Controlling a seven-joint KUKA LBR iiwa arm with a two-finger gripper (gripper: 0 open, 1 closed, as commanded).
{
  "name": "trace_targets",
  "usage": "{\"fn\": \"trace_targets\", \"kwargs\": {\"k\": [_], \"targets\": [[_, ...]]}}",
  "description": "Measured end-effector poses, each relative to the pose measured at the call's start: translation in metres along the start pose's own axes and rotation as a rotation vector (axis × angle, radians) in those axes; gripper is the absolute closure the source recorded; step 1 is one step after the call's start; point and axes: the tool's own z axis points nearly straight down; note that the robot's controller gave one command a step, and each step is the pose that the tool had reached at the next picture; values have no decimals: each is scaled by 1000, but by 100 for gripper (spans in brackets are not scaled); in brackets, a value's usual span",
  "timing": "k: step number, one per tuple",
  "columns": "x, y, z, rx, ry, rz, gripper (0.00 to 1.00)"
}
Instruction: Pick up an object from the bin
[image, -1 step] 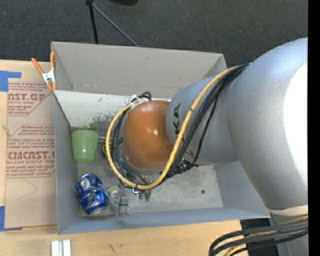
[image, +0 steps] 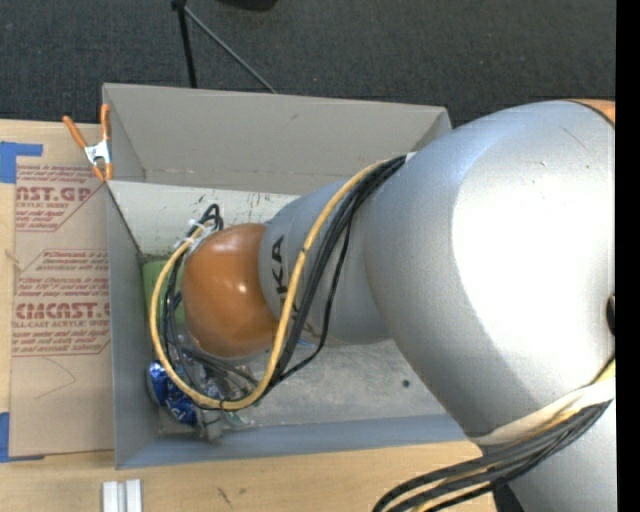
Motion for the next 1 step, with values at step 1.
{"fn": "trace_targets", "kwargs": {"k": [1], "targets": [[3,-2,1,2,11,2,100]]}}
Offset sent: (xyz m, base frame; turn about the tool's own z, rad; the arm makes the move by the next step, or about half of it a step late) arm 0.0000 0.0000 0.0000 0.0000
